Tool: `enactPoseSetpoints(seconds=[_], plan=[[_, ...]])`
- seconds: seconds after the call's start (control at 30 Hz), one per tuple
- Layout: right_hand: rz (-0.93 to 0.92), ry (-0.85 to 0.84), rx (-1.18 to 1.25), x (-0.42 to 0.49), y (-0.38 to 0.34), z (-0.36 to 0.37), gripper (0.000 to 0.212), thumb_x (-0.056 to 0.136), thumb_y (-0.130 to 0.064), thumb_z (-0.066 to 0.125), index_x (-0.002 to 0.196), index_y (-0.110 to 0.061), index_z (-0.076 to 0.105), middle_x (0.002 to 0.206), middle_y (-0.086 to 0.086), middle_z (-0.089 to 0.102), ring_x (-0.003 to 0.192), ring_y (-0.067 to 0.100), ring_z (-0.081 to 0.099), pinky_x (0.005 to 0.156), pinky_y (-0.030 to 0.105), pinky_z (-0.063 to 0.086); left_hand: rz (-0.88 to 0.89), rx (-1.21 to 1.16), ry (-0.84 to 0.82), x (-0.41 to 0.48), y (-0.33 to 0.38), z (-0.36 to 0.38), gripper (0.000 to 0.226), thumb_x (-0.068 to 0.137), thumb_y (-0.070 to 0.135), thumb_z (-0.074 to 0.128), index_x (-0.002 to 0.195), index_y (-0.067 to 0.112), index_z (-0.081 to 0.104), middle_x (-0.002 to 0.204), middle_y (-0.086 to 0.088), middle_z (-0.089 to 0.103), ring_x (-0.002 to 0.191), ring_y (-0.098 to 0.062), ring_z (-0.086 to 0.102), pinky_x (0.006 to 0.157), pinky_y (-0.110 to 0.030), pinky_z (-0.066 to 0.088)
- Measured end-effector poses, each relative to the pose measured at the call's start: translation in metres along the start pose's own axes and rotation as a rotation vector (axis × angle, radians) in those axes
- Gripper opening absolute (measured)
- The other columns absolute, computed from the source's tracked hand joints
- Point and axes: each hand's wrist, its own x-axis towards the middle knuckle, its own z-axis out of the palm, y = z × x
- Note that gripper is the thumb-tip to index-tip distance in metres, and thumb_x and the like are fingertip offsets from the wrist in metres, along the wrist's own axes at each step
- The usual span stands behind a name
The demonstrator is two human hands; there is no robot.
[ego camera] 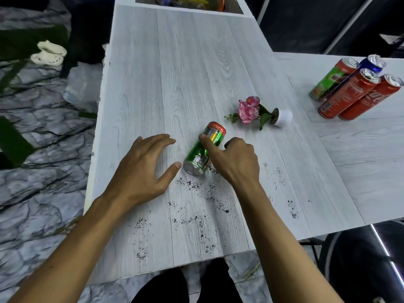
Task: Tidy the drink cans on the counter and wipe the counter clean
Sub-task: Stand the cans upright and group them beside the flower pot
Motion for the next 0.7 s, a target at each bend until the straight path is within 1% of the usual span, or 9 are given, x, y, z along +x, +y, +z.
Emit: enactPoseSetpoints(seconds=[0.07, 0.13, 0.23, 0.37, 0.47, 0.57, 0.63, 0.7], plan=[[0.01, -0.006, 0.008, 0.003, -0.003, 0.002, 0.07, 0.076, -0.087, 0.058, 0.066, -0.018, 0.053, 0.069, 0.001, 0.06, 0.06, 0.019, 0.057, 0.049, 0.027, 0.03, 0.015, 0.015, -0.007, 0.0, -0.003, 0.002, 0.062, 0.093, 0.056, 0.053, 0.146, 0.022, 0.052, 0.155, 0.003, 0.049, 0.145, -0.017, 0.042, 0.127, -0.044, 0.019], [0.019, -0.025, 0.013, 0.006, -0.006, 0.004, 0.071, 0.075, -0.086, 0.06, 0.07, -0.016, 0.06, 0.073, 0.002, 0.064, 0.064, 0.02, 0.061, 0.049, 0.027, 0.032, 0.021, 0.022, -0.012, -0.001, -0.006, 0.002, 0.063, 0.093, 0.055, 0.054, 0.146, 0.021, 0.052, 0.155, 0.002, 0.049, 0.146, -0.017, 0.042, 0.128, -0.044, 0.017], [0.03, -0.041, 0.044, 0.01, -0.01, 0.008, 0.069, 0.074, -0.083, 0.064, 0.079, -0.015, 0.067, 0.073, 0.0, 0.064, 0.065, 0.017, 0.062, 0.05, 0.026, 0.033, 0.031, 0.032, -0.018, -0.001, -0.009, 0.003, 0.064, 0.093, 0.055, 0.054, 0.147, 0.021, 0.051, 0.156, 0.001, 0.048, 0.147, -0.017, 0.041, 0.128, -0.046, 0.016], [0.041, -0.051, 0.064, 0.014, -0.017, 0.011, 0.059, 0.074, -0.074, 0.07, 0.084, -0.016, 0.067, 0.077, 0.0, 0.065, 0.07, 0.019, 0.065, 0.054, 0.027, 0.041, 0.039, 0.034, -0.01, 0.0, -0.012, 0.004, 0.063, 0.092, 0.054, 0.056, 0.146, 0.021, 0.052, 0.155, 0.002, 0.048, 0.146, -0.017, 0.041, 0.127, -0.048, 0.017], [0.049, -0.053, 0.066, 0.019, -0.018, 0.012, 0.05, 0.072, -0.066, 0.071, 0.08, -0.017, 0.066, 0.078, 0.001, 0.064, 0.07, 0.019, 0.065, 0.055, 0.027, 0.042, 0.048, 0.031, 0.001, -0.001, -0.015, 0.006, 0.062, 0.093, 0.054, 0.056, 0.145, 0.022, 0.052, 0.155, 0.002, 0.048, 0.147, -0.017, 0.04, 0.127, -0.048, 0.017], [0.051, -0.071, 0.067, 0.022, -0.017, 0.012, 0.05, 0.071, -0.066, 0.071, 0.076, -0.016, 0.065, 0.075, 0.001, 0.064, 0.066, 0.018, 0.064, 0.053, 0.026, 0.039, 0.059, 0.031, 0.023, 0.001, -0.017, 0.006, 0.061, 0.092, 0.054, 0.055, 0.144, 0.021, 0.054, 0.154, 0.002, 0.049, 0.147, -0.017, 0.04, 0.127, -0.048, 0.017], [0.034, -0.086, 0.073, 0.022, -0.016, 0.011, 0.051, 0.073, -0.066, 0.07, 0.076, -0.015, 0.066, 0.075, 0.003, 0.066, 0.066, 0.019, 0.065, 0.053, 0.026, 0.04, 0.062, 0.029, 0.028, 0.001, -0.018, 0.006, 0.061, 0.093, 0.055, 0.054, 0.144, 0.021, 0.054, 0.154, 0.003, 0.049, 0.147, -0.017, 0.039, 0.127, -0.047, 0.017], [-0.004, -0.086, 0.089, 0.021, -0.015, 0.009, 0.047, 0.075, -0.064, 0.07, 0.076, -0.017, 0.067, 0.072, 0.003, 0.068, 0.064, 0.018, 0.066, 0.052, 0.026, 0.042, 0.069, 0.03, 0.026, 0.002, -0.019, 0.005, 0.061, 0.093, 0.056, 0.052, 0.144, 0.022, 0.053, 0.155, 0.004, 0.048, 0.148, -0.016, 0.038, 0.128, -0.047, 0.016]])
